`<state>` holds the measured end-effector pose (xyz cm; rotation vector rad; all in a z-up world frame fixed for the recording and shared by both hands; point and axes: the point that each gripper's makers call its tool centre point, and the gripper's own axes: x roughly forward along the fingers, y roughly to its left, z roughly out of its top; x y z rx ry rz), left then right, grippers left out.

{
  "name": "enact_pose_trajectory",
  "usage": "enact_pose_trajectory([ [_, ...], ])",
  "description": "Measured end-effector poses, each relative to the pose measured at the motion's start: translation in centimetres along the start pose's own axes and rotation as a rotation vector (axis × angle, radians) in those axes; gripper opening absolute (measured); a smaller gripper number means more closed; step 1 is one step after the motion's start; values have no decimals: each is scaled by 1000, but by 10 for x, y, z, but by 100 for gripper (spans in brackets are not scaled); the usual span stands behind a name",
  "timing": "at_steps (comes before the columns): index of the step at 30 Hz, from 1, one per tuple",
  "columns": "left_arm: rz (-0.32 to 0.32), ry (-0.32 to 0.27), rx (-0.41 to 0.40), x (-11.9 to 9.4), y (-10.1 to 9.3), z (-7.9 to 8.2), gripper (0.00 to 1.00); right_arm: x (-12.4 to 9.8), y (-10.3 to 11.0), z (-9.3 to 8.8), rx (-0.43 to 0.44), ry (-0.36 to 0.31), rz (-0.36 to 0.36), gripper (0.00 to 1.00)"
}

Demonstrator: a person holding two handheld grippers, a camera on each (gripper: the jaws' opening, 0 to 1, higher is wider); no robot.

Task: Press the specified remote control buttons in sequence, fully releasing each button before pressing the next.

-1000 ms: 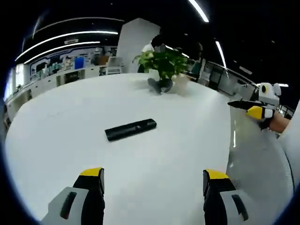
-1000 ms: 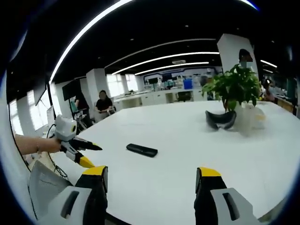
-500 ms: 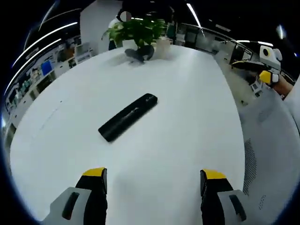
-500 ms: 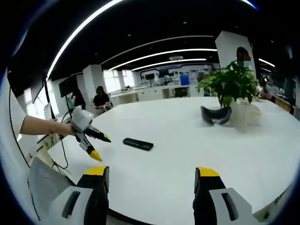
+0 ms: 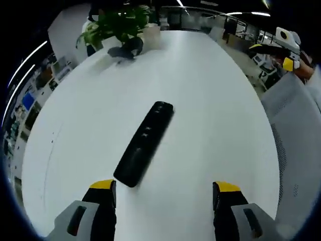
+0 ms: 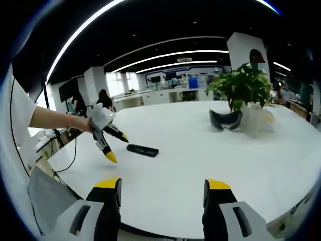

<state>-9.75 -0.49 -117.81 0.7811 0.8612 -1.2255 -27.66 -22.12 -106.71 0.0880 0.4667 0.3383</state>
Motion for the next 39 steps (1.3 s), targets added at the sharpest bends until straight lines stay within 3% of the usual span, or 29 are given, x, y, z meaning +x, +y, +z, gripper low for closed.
enact_pose_trajectory([
  [8,-31,52,62,20,13,13,77,-4,-6,-4,1,13,-22,60],
  [10,0,87,83,22,20,13,70,-5,-7,-4,-1,13,-23,57],
  [15,-35,65,44,27,19,22,65,-7,-11,-5,0,14,-26,54],
  [18,-77,58,37,28,12,23,58,-7,-11,-5,2,12,-24,52],
  [21,-72,56,39,28,11,24,54,-6,-10,-5,4,12,-20,50],
  [28,-71,47,41,26,5,23,25,-4,-3,-4,-2,14,1,45],
  [34,-57,41,41,26,3,21,24,-4,-3,-5,-16,24,5,43],
  [39,-69,40,46,25,-11,20,24,-5,-4,-7,-10,25,3,43],
])
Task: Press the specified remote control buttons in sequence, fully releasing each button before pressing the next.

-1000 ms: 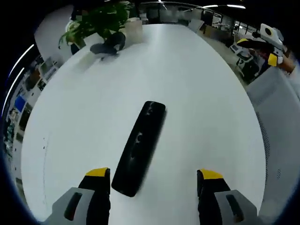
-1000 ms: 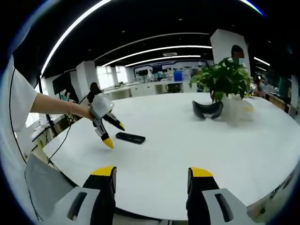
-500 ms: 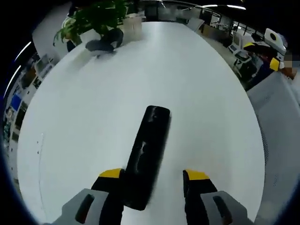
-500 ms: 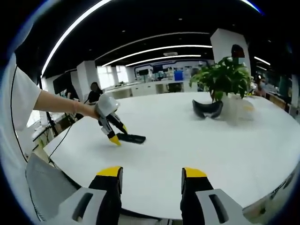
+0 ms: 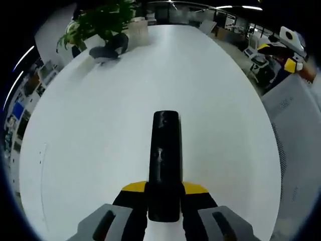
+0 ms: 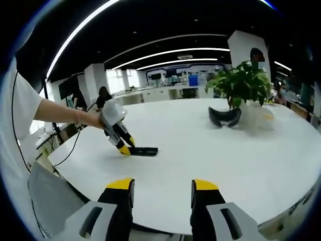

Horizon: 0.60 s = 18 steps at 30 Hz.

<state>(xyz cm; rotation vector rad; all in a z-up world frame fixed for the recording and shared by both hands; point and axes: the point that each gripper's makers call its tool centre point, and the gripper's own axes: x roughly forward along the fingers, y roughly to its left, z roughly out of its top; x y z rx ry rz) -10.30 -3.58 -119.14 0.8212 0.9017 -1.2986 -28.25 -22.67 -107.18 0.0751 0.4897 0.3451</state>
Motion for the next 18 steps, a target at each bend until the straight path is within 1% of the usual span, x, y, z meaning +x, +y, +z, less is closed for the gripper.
enact_pose_trajectory([
  [6,-13,-7,16,0,-16,-1,24,1,1,-1,-5,5,7,42],
  [11,-21,-16,25,-1,-32,-4,24,4,6,0,-17,9,20,42],
  [18,-25,-26,16,-2,-49,-7,24,8,10,1,-31,13,39,42],
])
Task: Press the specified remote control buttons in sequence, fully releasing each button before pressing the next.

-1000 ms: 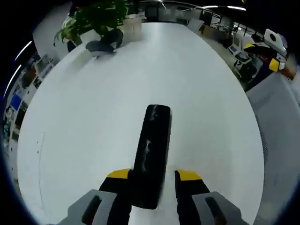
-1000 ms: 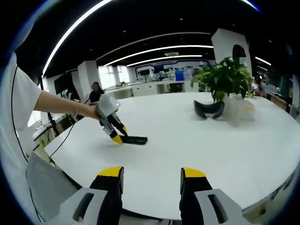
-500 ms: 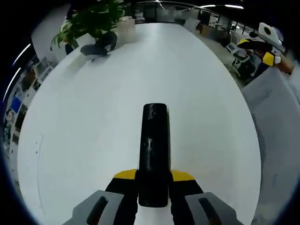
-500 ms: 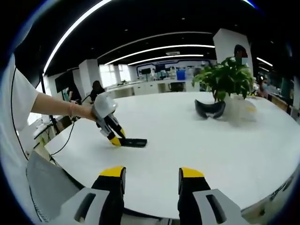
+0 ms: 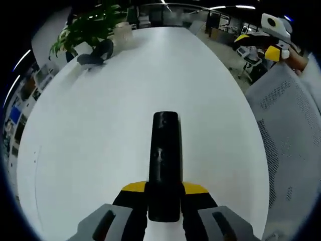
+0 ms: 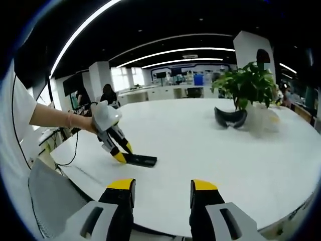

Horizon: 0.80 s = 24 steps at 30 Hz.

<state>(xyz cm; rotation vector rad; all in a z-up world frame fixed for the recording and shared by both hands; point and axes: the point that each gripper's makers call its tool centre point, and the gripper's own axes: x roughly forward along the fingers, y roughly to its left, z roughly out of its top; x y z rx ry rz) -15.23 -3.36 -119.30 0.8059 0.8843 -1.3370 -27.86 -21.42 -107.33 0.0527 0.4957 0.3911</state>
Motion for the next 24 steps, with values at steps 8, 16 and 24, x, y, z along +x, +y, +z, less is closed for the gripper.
enact_pose_trajectory([
  [8,0,-9,-10,-1,-24,-2,24,3,4,1,-20,5,20,41],
  [16,-5,-21,-31,-1,-43,-3,24,7,4,6,-36,2,36,41],
  [24,-9,-32,-37,-2,-63,-5,25,13,9,7,-57,11,63,41],
])
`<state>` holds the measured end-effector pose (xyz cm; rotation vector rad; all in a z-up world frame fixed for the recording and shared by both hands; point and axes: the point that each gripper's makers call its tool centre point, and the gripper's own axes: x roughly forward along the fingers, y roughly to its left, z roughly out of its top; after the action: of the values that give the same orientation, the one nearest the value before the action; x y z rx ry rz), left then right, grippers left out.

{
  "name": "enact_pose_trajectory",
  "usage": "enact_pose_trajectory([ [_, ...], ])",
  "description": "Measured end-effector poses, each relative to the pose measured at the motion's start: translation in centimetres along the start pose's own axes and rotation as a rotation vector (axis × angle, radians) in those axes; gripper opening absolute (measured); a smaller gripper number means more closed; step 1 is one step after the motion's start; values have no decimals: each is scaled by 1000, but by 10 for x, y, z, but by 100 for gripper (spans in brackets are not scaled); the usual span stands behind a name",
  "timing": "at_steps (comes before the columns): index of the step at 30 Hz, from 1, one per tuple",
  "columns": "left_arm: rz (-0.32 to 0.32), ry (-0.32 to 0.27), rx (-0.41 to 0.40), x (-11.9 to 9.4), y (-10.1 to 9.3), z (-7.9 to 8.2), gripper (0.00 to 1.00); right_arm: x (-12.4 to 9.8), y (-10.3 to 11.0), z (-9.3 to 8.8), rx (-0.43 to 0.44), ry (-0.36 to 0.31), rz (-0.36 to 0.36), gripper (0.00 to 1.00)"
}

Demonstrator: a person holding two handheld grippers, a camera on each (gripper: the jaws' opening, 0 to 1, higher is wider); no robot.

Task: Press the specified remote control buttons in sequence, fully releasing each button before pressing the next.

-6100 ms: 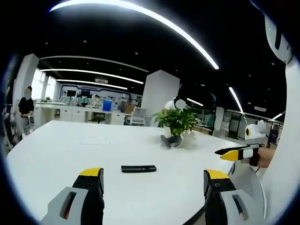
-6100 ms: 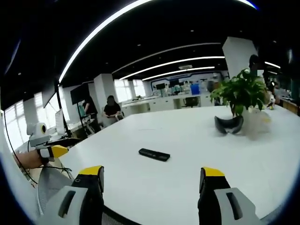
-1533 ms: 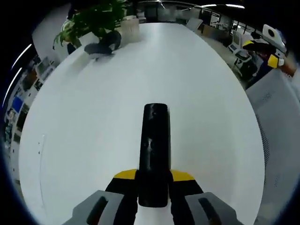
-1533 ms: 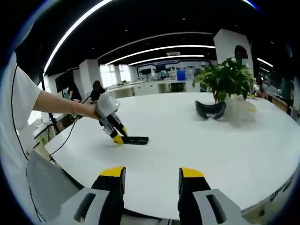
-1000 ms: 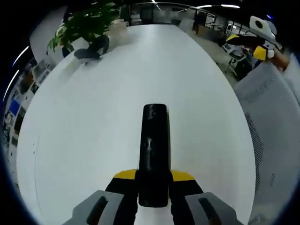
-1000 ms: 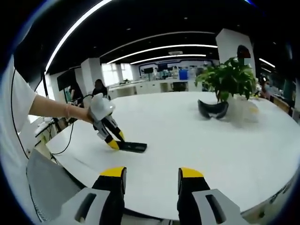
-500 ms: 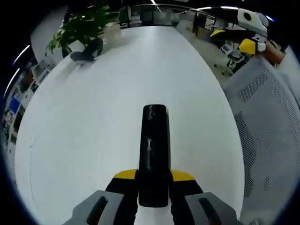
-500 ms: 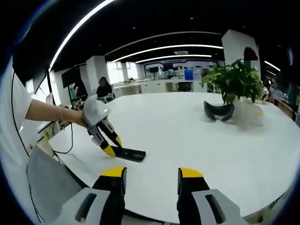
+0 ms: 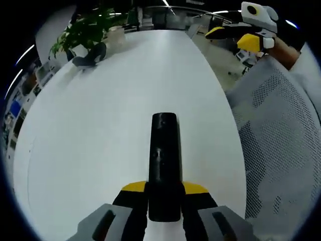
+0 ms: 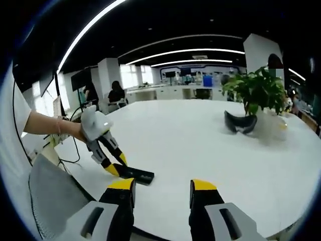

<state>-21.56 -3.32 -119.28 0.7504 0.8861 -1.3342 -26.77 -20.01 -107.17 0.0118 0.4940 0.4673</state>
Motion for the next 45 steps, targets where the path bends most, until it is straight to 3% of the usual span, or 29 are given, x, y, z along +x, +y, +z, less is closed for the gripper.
enact_pose_trajectory([
  [11,2,-25,-27,-1,-21,-3,25,14,16,5,-88,39,78,36],
  [16,1,-42,-45,-2,-31,-4,25,23,30,5,-255,117,181,31],
  [20,3,-49,-52,-2,-38,-4,25,30,44,5,-290,156,277,32],
  [22,3,-56,-59,-2,-41,-4,25,34,45,2,-322,182,293,31],
  [26,2,-71,-76,-2,-47,-5,25,37,57,-11,-358,271,389,32],
  [31,2,-81,-94,-2,-55,-6,25,37,68,-42,-490,449,509,31],
  [34,8,-86,-96,-2,-62,-6,25,35,75,-56,-550,520,576,27],
  [40,18,-91,-98,-2,-70,-6,25,35,90,-69,-607,594,662,21],
  [45,16,-95,-96,-2,-78,-6,25,36,89,-81,-701,684,701,17],
])
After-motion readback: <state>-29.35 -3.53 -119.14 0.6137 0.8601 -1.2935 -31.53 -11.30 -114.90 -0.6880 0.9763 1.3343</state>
